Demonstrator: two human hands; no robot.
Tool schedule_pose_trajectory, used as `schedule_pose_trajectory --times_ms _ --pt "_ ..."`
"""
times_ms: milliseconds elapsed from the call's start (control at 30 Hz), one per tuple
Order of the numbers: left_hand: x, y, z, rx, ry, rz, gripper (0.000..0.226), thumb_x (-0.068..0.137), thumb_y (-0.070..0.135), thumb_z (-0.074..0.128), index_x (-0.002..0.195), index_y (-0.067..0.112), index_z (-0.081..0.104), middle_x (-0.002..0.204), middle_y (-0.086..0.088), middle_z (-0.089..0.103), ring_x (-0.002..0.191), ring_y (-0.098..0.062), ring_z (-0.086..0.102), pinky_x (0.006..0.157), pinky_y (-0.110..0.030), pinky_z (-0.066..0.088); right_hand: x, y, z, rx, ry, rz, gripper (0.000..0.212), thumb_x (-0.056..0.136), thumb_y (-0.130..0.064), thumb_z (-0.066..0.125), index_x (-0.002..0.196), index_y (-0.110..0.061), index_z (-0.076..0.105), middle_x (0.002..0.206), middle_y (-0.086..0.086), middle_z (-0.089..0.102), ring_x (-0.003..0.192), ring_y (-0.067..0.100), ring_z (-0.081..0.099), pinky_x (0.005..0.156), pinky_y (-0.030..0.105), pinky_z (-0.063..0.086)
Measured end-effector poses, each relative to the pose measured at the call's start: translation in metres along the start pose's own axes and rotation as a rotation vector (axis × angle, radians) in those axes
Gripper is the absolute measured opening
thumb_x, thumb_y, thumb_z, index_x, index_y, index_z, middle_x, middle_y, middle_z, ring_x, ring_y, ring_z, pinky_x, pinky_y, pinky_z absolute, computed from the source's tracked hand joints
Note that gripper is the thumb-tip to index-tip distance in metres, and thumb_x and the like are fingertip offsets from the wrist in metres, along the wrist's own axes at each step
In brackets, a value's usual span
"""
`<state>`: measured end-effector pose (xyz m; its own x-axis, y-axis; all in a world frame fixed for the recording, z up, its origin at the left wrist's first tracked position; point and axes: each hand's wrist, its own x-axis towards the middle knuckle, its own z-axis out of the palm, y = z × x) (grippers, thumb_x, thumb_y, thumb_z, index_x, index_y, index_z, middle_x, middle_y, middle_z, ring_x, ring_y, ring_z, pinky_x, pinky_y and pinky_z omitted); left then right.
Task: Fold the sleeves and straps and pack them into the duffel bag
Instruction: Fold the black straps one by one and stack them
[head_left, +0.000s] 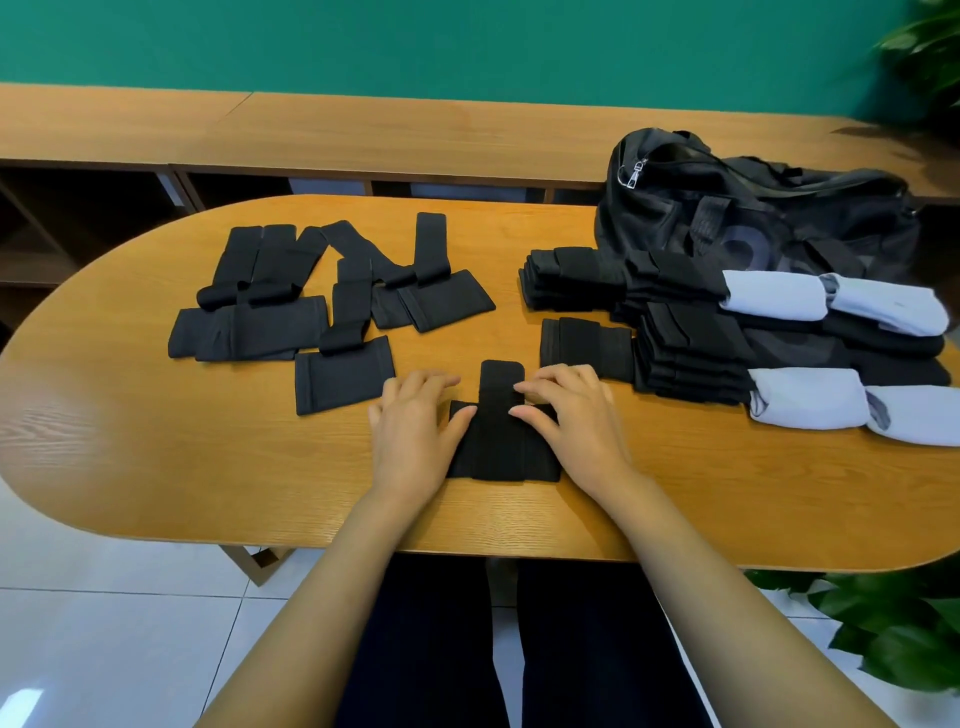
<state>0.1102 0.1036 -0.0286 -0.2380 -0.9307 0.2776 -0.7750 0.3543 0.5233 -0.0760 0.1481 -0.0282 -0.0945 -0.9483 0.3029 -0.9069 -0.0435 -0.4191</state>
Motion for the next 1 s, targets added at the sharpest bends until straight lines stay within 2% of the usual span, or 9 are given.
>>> schedule_pose_trajectory --times_ms 100,200,300,433,533,700,800,1000 --pt "-0.001 -0.002 -0.002 -0.06 -0.085 0.15 0.037 0.101 0.027 0.051 0.137 0.025 0.054 0.142 0.01 0.052 0.132 -0.012 0.037 0.104 -0.028 0.017 -0.011 -0.006 -0.004 -0.026 -0.028 -0.039 0.052 0.096 -0.056 0.035 0.131 -0.027 0.061 0.133 -0.011 0.058 0.127 0.011 0.042 0.107 0.033 0.028" --pt "-0.001 -0.004 -0.001 -0.077 -0.243 0.213 0.042 0.105 0.022 0.038 0.146 0.031 0.042 0.15 0.015 0.042 0.145 -0.007 0.021 0.119 -0.04 0.002 -0.021 -0.012 -0.005 -0.07 -0.167 -0.064 0.066 0.094 -0.065 0.017 0.143 -0.033 0.047 0.149 -0.015 0.043 0.143 0.01 0.026 0.12 0.039 0.009" --pt "-0.002 -0.002 -0.001 -0.035 -0.342 0.237 0.047 0.106 0.022 0.032 0.151 0.034 0.032 0.152 0.014 0.039 0.148 -0.005 0.011 0.12 -0.047 -0.012 -0.028 -0.013 -0.004 -0.114 -0.274 -0.093 0.065 0.095 -0.064 0.013 0.148 -0.036 0.038 0.156 -0.017 0.03 0.149 0.008 0.01 0.121 0.044 -0.006" --pt "-0.003 0.002 -0.003 0.002 -0.383 0.2 0.046 0.107 0.027 0.03 0.152 0.033 0.028 0.151 0.012 0.042 0.149 -0.008 0.01 0.117 -0.047 -0.019 -0.032 -0.01 -0.006 -0.102 -0.322 -0.106 0.061 0.095 -0.062 0.014 0.147 -0.04 0.036 0.158 -0.02 0.025 0.15 0.005 0.001 0.118 0.044 -0.016" --pt "-0.007 -0.002 -0.003 -0.015 -0.377 0.23 0.048 0.104 0.038 0.032 0.152 0.033 0.028 0.154 0.015 0.036 0.148 -0.005 0.008 0.118 -0.048 -0.018 -0.034 -0.007 -0.009 -0.103 -0.33 -0.128 0.061 0.096 -0.063 0.015 0.148 -0.04 0.036 0.158 -0.02 0.023 0.149 0.005 -0.006 0.118 0.045 -0.018" --pt "-0.017 -0.017 -0.012 -0.082 -0.413 0.33 0.069 0.089 0.07 0.033 0.149 0.037 0.033 0.157 0.02 0.026 0.146 0.007 0.004 0.12 -0.045 -0.015 -0.041 -0.001 -0.015 -0.126 -0.313 -0.184 0.068 0.092 -0.072 0.014 0.148 -0.039 0.034 0.158 -0.02 0.021 0.149 0.004 -0.006 0.119 0.047 -0.015" --pt "-0.023 -0.024 -0.015 -0.041 -0.458 0.372 0.073 0.084 0.074 0.039 0.148 0.038 0.034 0.158 0.021 0.022 0.146 0.008 0.003 0.12 -0.045 -0.013 -0.044 0.002 -0.017 -0.154 -0.336 -0.193 0.071 0.09 -0.076 0.015 0.149 -0.041 0.032 0.158 -0.022 0.019 0.148 0.003 -0.008 0.119 0.047 -0.016" --pt "-0.033 -0.023 -0.013 -0.02 -0.433 0.389 0.077 0.08 0.078 0.041 0.146 0.04 0.036 0.157 0.021 0.022 0.146 0.004 0.007 0.122 -0.048 -0.007 -0.047 0.007 -0.019 -0.103 -0.335 -0.19 0.075 0.085 -0.08 0.021 0.147 -0.042 0.037 0.156 -0.023 0.025 0.148 0.001 -0.003 0.12 0.045 -0.014"
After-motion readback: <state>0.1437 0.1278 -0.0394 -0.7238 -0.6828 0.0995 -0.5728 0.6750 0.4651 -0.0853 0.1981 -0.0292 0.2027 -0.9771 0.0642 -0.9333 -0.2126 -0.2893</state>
